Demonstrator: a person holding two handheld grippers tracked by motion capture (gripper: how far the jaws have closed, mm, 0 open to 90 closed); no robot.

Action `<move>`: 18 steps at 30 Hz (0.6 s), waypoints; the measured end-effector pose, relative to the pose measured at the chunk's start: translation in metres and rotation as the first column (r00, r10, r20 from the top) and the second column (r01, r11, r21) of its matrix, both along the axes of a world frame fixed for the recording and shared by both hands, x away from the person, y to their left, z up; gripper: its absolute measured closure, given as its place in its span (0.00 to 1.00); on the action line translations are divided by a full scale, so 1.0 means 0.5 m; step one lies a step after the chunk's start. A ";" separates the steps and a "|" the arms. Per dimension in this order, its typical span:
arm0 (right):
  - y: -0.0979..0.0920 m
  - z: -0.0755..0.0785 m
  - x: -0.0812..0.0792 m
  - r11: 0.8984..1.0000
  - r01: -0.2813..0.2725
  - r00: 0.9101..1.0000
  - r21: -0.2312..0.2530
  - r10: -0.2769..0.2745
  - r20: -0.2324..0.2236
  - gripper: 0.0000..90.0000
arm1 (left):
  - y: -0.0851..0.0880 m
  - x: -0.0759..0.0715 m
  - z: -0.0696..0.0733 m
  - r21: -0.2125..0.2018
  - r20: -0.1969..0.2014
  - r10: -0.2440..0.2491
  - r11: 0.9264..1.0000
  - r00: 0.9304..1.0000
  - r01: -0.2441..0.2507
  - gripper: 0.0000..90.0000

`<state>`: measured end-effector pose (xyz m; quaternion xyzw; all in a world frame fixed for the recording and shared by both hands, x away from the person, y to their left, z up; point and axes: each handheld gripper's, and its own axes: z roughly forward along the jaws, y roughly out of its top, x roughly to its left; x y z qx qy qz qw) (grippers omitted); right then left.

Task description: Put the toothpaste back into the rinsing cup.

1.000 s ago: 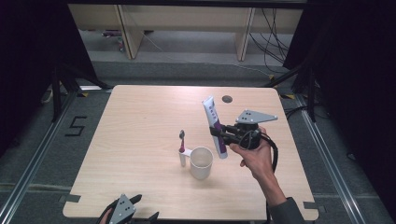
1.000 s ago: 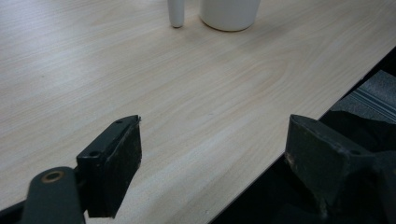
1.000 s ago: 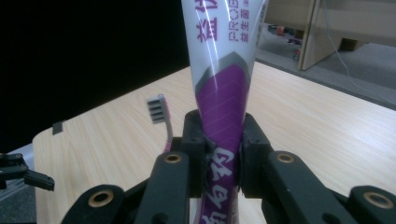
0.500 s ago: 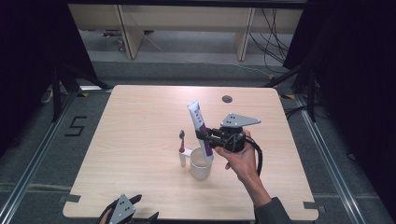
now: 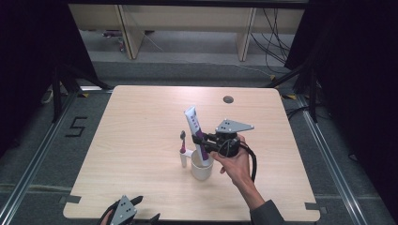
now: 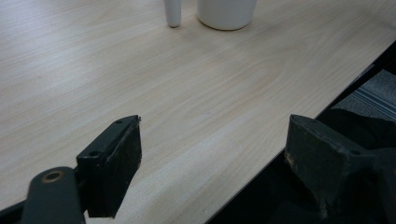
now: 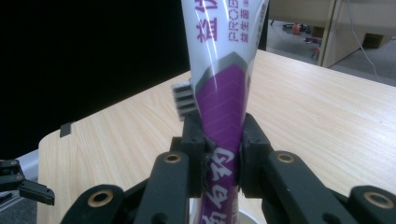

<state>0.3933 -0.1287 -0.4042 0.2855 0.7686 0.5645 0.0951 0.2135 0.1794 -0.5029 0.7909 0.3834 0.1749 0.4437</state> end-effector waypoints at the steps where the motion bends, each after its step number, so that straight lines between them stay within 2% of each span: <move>1: 0.000 -0.005 0.000 1.000 0.005 1.000 -0.001 -0.005 -0.001 0.85 | 0.000 0.000 0.000 -0.001 0.001 0.000 1.000 1.000 0.000 0.20; 2: 0.002 -0.010 -0.003 1.000 0.020 1.000 0.007 -0.020 -0.012 0.85 | 0.001 0.000 0.000 0.002 0.002 -0.007 1.000 1.000 0.007 0.20; 3: 0.000 -0.014 -0.001 1.000 0.011 1.000 -0.005 -0.011 -0.015 0.85 | 0.002 0.000 0.001 0.019 0.001 -0.006 1.000 1.000 0.006 0.20; 4: -0.001 -0.019 -0.002 1.000 0.009 1.000 -0.009 -0.009 -0.015 0.85 | -0.001 0.000 -0.001 -0.006 -0.001 -0.004 1.000 1.000 0.004 0.20; 5: 0.000 -0.025 0.000 1.000 0.005 1.000 -0.004 -0.005 -0.002 0.85 | -0.001 0.000 -0.001 -0.006 -0.001 -0.003 1.000 1.000 0.003 0.20; 6: 0.001 -0.030 0.000 1.000 0.009 1.000 0.006 -0.008 -0.014 0.85 | 0.002 0.001 0.000 0.023 0.000 -0.011 1.000 1.000 0.011 0.20; 7: 0.000 -0.034 0.000 1.000 0.008 1.000 -0.004 -0.008 -0.022 0.85 | -0.002 0.000 -0.002 -0.010 0.002 -0.002 1.000 1.000 0.002 0.21; 11: 0.003 -0.050 -0.002 1.000 0.008 1.000 -0.018 -0.009 -0.029 0.85 | -0.002 0.000 -0.002 -0.007 0.001 -0.003 1.000 1.000 0.003 0.20; 12: 0.005 -0.058 -0.003 1.000 0.002 0.999 -0.018 -0.003 -0.048 0.85 | -0.002 0.000 -0.002 -0.004 0.000 -0.005 1.000 1.000 0.005 0.20; 13: 0.005 -0.058 -0.003 1.000 0.002 0.999 -0.018 -0.003 -0.048 0.85 | 0.003 0.001 0.000 0.037 -0.003 -0.016 0.999 1.000 0.016 0.20; 14: 0.005 -0.062 -0.001 0.999 -0.005 1.000 -0.032 0.004 -0.028 0.85 | 0.002 0.001 0.000 0.038 -0.002 -0.018 0.999 1.000 0.018 0.20; 15: 0.005 -0.062 -0.003 0.999 0.005 0.999 -0.047 -0.007 -0.035 0.85 | 0.002 0.001 0.000 0.039 -0.002 -0.019 0.999 1.000 0.019 0.20; 16: 0.006 -0.066 -0.002 0.999 -0.008 1.000 -0.053 0.007 -0.025 0.85 | 0.002 0.000 0.000 0.037 -0.002 -0.018 0.999 1.000 0.018 0.20; 17: 0.007 -0.070 -0.003 0.999 -0.002 0.999 -0.045 0.001 -0.034 0.85 | -0.003 -0.001 -0.001 0.004 -0.001 -0.009 1.000 1.000 0.009 0.20; 18: 0.006 -0.072 -0.002 0.999 -0.007 0.999 -0.053 0.005 -0.032 0.85 | -0.002 -0.001 -0.002 0.005 -0.001 -0.010 1.000 1.000 0.010 0.20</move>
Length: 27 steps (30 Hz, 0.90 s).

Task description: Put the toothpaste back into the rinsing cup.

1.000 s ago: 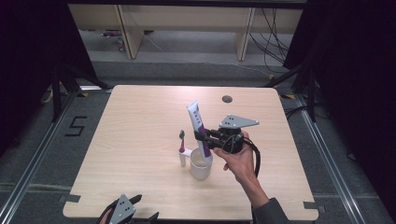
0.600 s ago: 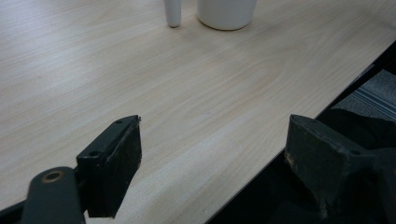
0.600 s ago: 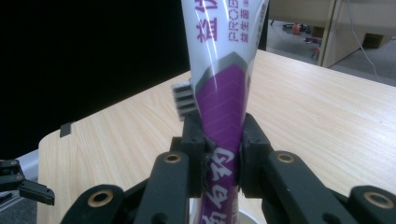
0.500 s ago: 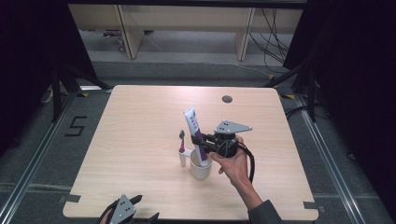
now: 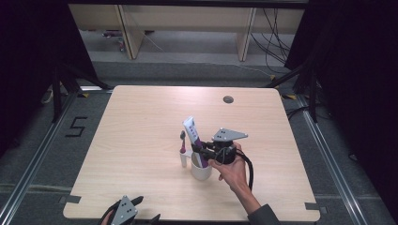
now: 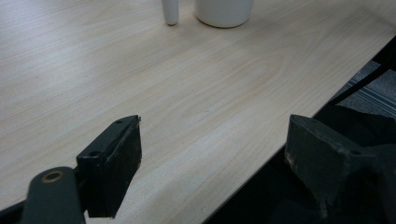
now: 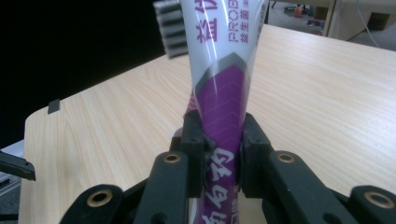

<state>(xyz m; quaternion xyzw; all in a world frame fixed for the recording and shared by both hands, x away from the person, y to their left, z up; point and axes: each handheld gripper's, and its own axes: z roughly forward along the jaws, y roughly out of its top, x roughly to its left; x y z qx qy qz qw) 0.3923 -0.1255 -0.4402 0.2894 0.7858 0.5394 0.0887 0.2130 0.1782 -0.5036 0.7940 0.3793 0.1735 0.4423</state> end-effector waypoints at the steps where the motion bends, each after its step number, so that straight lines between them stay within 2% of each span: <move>1: -0.001 -0.001 -0.003 1.000 0.014 1.000 -0.008 -0.014 -0.020 0.85 | 0.000 0.000 0.000 0.001 -0.002 -0.001 1.000 1.000 0.001 0.20; 2: 0.002 -0.004 -0.004 1.000 0.009 1.000 -0.002 -0.009 -0.016 0.85 | 0.005 0.002 0.002 0.036 -0.001 -0.010 0.999 1.000 0.010 0.20; 4: 0.002 -0.008 -0.002 1.000 -0.008 1.000 -0.014 0.008 -0.004 0.85 | 0.004 0.001 0.002 0.035 -0.001 -0.009 0.999 1.000 0.009 0.20; 5: 0.003 -0.010 -0.005 1.000 0.000 1.000 -0.007 -0.001 -0.025 0.85 | 0.000 0.000 -0.001 -0.001 0.002 0.000 1.000 1.000 0.000 0.20; 7: 0.001 -0.011 -0.004 0.999 -0.005 1.000 -0.036 0.005 -0.005 0.85 | 0.000 0.000 0.000 0.003 -0.002 -0.001 1.000 1.000 0.001 0.20; 8: 0.002 -0.014 -0.003 0.999 -0.002 1.000 -0.035 0.003 0.016 0.84 | 0.000 0.000 0.000 0.003 -0.001 -0.001 1.000 1.000 0.001 0.20; 9: 0.000 -0.014 -0.003 0.999 -0.007 1.000 -0.052 0.007 0.007 0.84 | 0.000 0.000 0.000 0.004 -0.001 0.000 1.000 1.000 0.000 0.20; 12: -0.001 -0.017 -0.004 0.999 -0.011 1.000 -0.049 0.011 -0.015 0.84 | 0.000 0.000 -0.001 0.000 0.002 -0.001 1.000 1.000 0.001 0.20; 13: -0.004 -0.016 -0.003 0.998 -0.008 1.000 -0.064 0.009 0.013 0.84 | 0.000 0.000 -0.001 -0.001 0.001 -0.001 1.000 1.000 0.001 0.20; 14: -0.003 -0.017 -0.005 0.998 -0.013 1.000 -0.064 0.013 -0.007 0.84 | -0.001 0.000 -0.001 -0.001 0.001 0.000 1.000 1.000 0.000 0.20; 16: -0.004 -0.019 -0.006 0.997 -0.008 1.000 -0.079 0.008 0.001 0.84 | -0.001 -0.001 -0.001 0.003 -0.002 0.000 1.000 1.000 0.000 0.20; 17: -0.004 -0.020 -0.009 0.996 -0.020 0.999 -0.082 0.018 -0.027 0.84 | -0.001 -0.001 -0.001 0.002 -0.002 0.000 1.000 1.000 0.000 0.20; 18: -0.006 -0.021 -0.008 0.995 -0.024 1.000 -0.093 0.024 0.000 0.84 | 0.001 0.000 0.000 0.013 -0.004 -0.006 1.000 1.000 0.006 0.20; 22: -0.008 -0.027 -0.012 0.994 -0.014 1.000 -0.106 0.013 -0.009 0.83 | 0.001 -0.001 0.000 0.017 -0.003 -0.005 1.000 1.000 0.005 0.20; 24: -0.007 -0.030 -0.017 0.992 -0.028 0.999 -0.121 0.023 -0.040 0.83 | 0.001 0.000 -0.001 0.017 -0.004 -0.006 1.000 1.000 0.006 0.20; 25: -0.008 -0.032 -0.017 0.991 -0.027 0.999 -0.129 0.023 -0.028 0.83 | 0.001 0.000 -0.001 0.017 -0.005 -0.006 1.000 1.000 0.006 0.20; 26: -0.009 -0.033 -0.018 0.994 -0.032 0.999 -0.108 0.028 -0.038 0.83 | 0.001 0.000 -0.001 0.020 -0.004 -0.008 1.000 1.000 0.008 0.20; 27: -0.010 -0.032 -0.020 0.993 -0.027 0.999 -0.111 0.022 -0.044 0.82 | 0.003 0.001 -0.001 0.038 -0.002 -0.013 0.999 1.000 0.013 0.20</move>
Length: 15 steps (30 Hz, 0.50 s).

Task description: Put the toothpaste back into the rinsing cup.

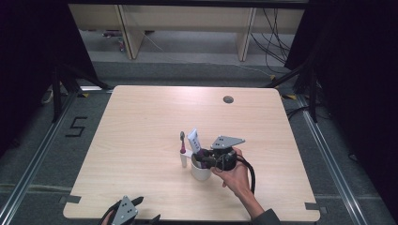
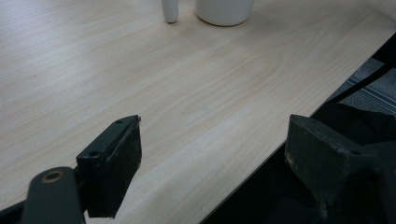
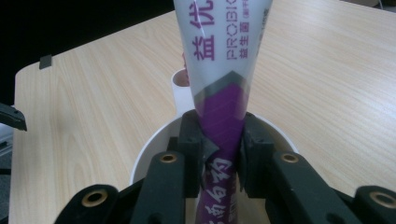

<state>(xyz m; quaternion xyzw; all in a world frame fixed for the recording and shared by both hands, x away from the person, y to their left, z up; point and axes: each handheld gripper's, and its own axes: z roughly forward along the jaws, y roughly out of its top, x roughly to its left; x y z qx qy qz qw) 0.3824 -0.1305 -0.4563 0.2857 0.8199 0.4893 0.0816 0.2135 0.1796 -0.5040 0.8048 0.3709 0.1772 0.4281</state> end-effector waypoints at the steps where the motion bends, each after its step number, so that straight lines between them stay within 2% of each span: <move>1: -0.001 0.001 -0.002 1.000 0.003 1.000 -0.004 -0.003 -0.004 0.82 | -0.001 0.000 0.000 -0.004 -0.001 0.000 1.000 1.000 0.000 0.20; 2: -0.002 0.003 -0.001 1.000 -0.001 1.000 0.000 0.001 -0.006 0.81 | -0.005 -0.001 -0.002 -0.037 -0.001 0.009 0.999 1.000 -0.009 0.20; 4: -0.004 0.005 -0.001 1.000 0.001 1.000 0.019 -0.002 0.013 0.79 | -0.003 -0.001 -0.001 -0.023 -0.002 0.003 1.000 1.000 -0.003 0.20; 6: -0.006 0.010 -0.007 1.000 0.008 1.000 0.014 -0.008 -0.016 0.77 | -0.002 -0.001 -0.001 -0.017 -0.004 0.003 1.000 1.000 -0.003 0.20; 7: -0.008 0.011 -0.005 1.000 -0.001 1.000 0.008 0.001 0.021 0.76 | 0.001 0.000 0.000 0.005 -0.002 -0.001 1.000 1.000 0.001 0.20; 9: -0.012 0.014 -0.008 1.000 0.006 1.000 0.007 -0.006 0.022 0.74 | 0.000 0.000 0.000 0.003 -0.001 -0.001 1.000 1.000 0.001 0.20; 10: -0.012 0.014 -0.011 1.000 0.010 1.000 0.024 -0.010 0.005 0.71 | -0.005 -0.002 -0.001 -0.034 -0.001 0.008 0.999 1.000 -0.008 0.20; 11: -0.014 0.014 -0.008 1.000 0.010 1.000 0.029 -0.011 0.026 0.70 | -0.005 -0.002 -0.001 -0.033 -0.002 0.007 0.999 1.000 -0.007 0.20; 12: -0.016 0.016 -0.011 0.999 0.024 1.000 0.045 -0.024 0.004 0.69 | -0.004 -0.002 0.000 -0.030 -0.001 0.004 1.000 1.000 -0.004 0.20; 13: -0.019 0.019 -0.010 0.999 0.009 1.000 0.044 -0.009 0.001 0.67 | -0.004 -0.002 -0.001 -0.038 0.004 0.003 0.999 1.000 -0.003 0.20; 14: -0.022 0.022 -0.011 0.999 0.008 1.000 0.052 -0.008 0.002 0.65 | -0.001 -0.001 0.000 -0.022 0.005 -0.001 1.000 1.000 0.001 0.20; 15: -0.025 0.024 -0.011 0.999 0.015 1.000 0.046 -0.015 0.003 0.63 | -0.002 -0.002 0.001 -0.031 0.004 -0.001 1.000 1.000 0.002 0.20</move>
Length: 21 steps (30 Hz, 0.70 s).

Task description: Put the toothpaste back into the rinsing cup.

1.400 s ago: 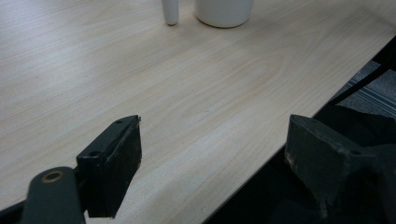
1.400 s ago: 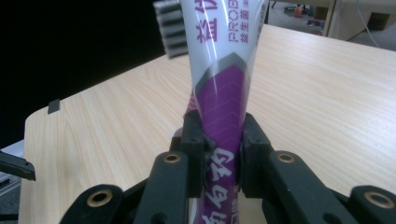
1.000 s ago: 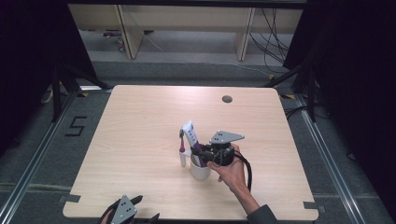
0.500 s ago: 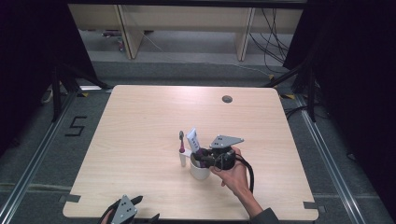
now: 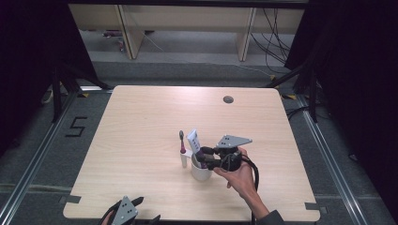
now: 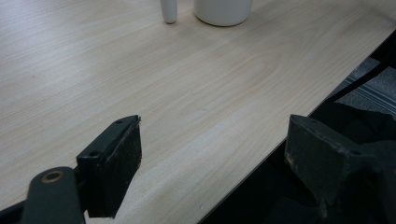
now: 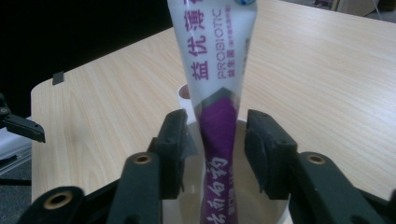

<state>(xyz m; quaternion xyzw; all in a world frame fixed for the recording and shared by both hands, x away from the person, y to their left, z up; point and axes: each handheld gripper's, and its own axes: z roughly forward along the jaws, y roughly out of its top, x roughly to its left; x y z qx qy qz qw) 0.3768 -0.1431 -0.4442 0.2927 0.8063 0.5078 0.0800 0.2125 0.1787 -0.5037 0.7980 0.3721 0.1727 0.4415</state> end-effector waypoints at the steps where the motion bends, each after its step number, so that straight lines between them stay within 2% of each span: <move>1: -0.003 0.002 0.000 1.000 0.005 1.000 0.008 -0.005 -0.004 0.61 | 0.000 0.000 0.000 -0.001 0.000 0.001 1.000 1.000 -0.001 0.20; 4: -0.010 0.006 0.001 0.999 0.002 1.000 0.044 -0.002 0.000 0.55 | 0.000 0.001 0.000 0.007 -0.001 -0.001 1.000 1.000 0.001 0.20; 5: -0.013 0.009 -0.003 0.998 0.015 0.999 0.057 -0.013 -0.032 0.55 | 0.000 0.000 0.000 0.006 -0.001 -0.002 1.000 1.000 0.002 0.20; 6: -0.017 0.009 0.001 0.998 -0.003 1.000 0.067 0.004 -0.017 0.54 | -0.001 0.000 0.000 0.001 -0.001 -0.003 1.000 1.000 0.003 0.20; 7: -0.021 0.010 -0.001 0.997 0.006 1.000 0.072 -0.004 -0.020 0.53 | -0.001 -0.001 0.001 -0.003 -0.001 -0.001 1.000 1.000 0.001 0.20; 10: -0.034 0.013 -0.002 0.998 0.014 1.000 0.065 -0.014 -0.006 0.49 | 0.001 0.000 0.001 -0.001 -0.001 0.000 1.000 1.000 0.000 0.20; 11: -0.039 0.014 -0.003 0.998 0.023 0.999 0.066 -0.021 -0.028 0.49 | 0.001 0.000 0.001 -0.003 -0.001 0.001 1.000 1.000 -0.001 0.20; 12: -0.043 0.014 -0.003 0.997 0.022 1.000 0.073 -0.020 -0.023 0.49 | 0.001 0.000 0.001 -0.003 -0.001 0.001 1.000 1.000 -0.001 0.20; 14: -0.051 0.015 -0.007 0.996 0.041 0.998 0.083 -0.038 -0.043 0.47 | 0.001 0.000 0.001 -0.002 -0.003 0.002 1.000 1.000 -0.002 0.20; 16: -0.061 0.013 -0.005 0.996 0.051 0.998 0.072 -0.048 -0.039 0.45 | 0.001 0.000 0.001 -0.003 -0.001 0.003 1.000 1.000 -0.003 0.20; 18: -0.066 0.013 -0.009 0.995 0.067 0.996 0.070 -0.063 -0.067 0.44 | 0.002 0.000 0.002 0.002 -0.003 0.003 1.000 1.000 -0.003 0.20; 19: -0.071 0.010 -0.005 0.997 0.059 0.998 0.058 -0.057 -0.040 0.43 | 0.001 -0.001 0.002 -0.002 -0.004 0.004 1.000 1.000 -0.004 0.20; 21: -0.074 0.009 -0.007 0.996 0.062 0.996 0.063 -0.058 -0.061 0.41 | 0.002 -0.001 0.002 -0.002 -0.004 0.005 1.000 1.000 -0.005 0.20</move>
